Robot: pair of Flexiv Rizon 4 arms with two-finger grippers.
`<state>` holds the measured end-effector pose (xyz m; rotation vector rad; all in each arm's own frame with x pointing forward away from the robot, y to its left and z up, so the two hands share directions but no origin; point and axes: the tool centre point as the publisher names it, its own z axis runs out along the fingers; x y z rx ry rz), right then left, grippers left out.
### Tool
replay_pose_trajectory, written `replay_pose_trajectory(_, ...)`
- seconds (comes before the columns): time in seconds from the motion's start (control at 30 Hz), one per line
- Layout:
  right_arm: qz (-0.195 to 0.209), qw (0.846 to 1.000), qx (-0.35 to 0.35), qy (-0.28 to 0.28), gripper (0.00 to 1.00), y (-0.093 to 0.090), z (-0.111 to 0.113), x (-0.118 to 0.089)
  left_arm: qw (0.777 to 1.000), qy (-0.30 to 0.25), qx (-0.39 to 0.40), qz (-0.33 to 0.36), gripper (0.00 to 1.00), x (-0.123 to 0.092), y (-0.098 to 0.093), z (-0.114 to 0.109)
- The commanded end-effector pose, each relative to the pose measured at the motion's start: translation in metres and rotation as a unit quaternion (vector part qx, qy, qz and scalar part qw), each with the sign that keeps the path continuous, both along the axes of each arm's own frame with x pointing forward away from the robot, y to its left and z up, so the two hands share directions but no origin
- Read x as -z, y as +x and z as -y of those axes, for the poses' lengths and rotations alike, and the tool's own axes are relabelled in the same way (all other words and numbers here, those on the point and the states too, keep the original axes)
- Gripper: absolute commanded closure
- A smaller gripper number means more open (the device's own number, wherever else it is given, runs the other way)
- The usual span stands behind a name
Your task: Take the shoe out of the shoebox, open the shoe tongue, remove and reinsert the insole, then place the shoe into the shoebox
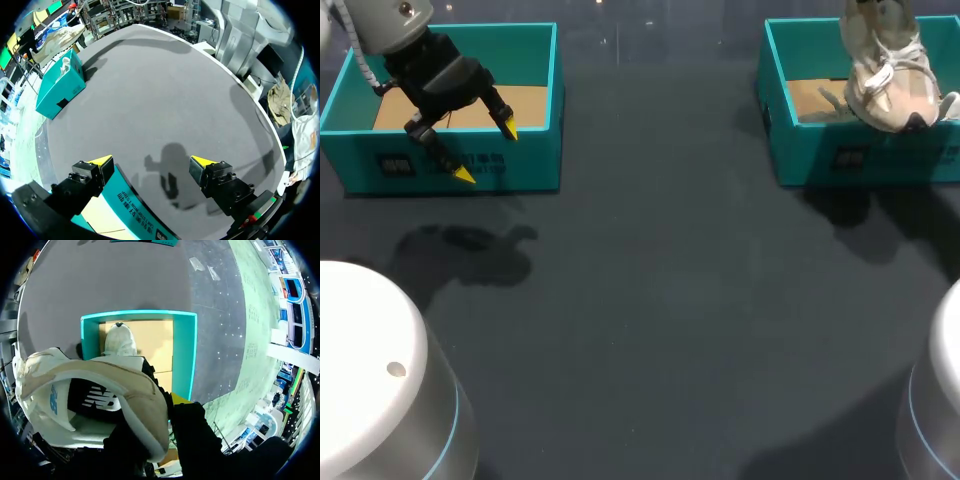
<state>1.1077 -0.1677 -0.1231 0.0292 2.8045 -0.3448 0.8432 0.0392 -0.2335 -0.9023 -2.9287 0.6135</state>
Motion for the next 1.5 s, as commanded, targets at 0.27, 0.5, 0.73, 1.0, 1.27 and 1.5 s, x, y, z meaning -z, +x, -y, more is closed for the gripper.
replay_pose_trajectory(0.27,-0.02,1.0,-0.011,-0.007,1.0,0.059,0.083,-0.025,1.0,0.001,0.0,0.001,0.0,0.0,0.0,0.0)
replay_pose_trajectory(0.5,-0.008,1.0,0.013,0.004,1.0,0.084,0.11,-0.023,1.0,0.001,0.0,0.001,0.0,0.0,0.0,0.0)
replay_pose_trajectory(0.73,0.047,0.988,0.141,0.035,1.0,0.085,0.121,-0.023,1.0,0.001,0.0,0.001,0.0,0.0,0.0,0.0)
replay_pose_trajectory(1.0,0.083,0.953,0.284,0.06,1.0,0.07,0.135,-0.021,1.0,0.001,0.0,0.001,0.0,0.0,0.0,0.0)
replay_pose_trajectory(1.27,0.085,0.929,0.354,0.064,1.0,0.07,0.143,-0.015,1.0,0.001,0.0,0.001,0.0,0.0,0.0,0.0)
replay_pose_trajectory(1.5,0.108,0.868,0.478,0.078,1.0,0.056,0.15,0.0,1.0,0.001,0.0,0.001,0.0,0.0,0.0,0.0)
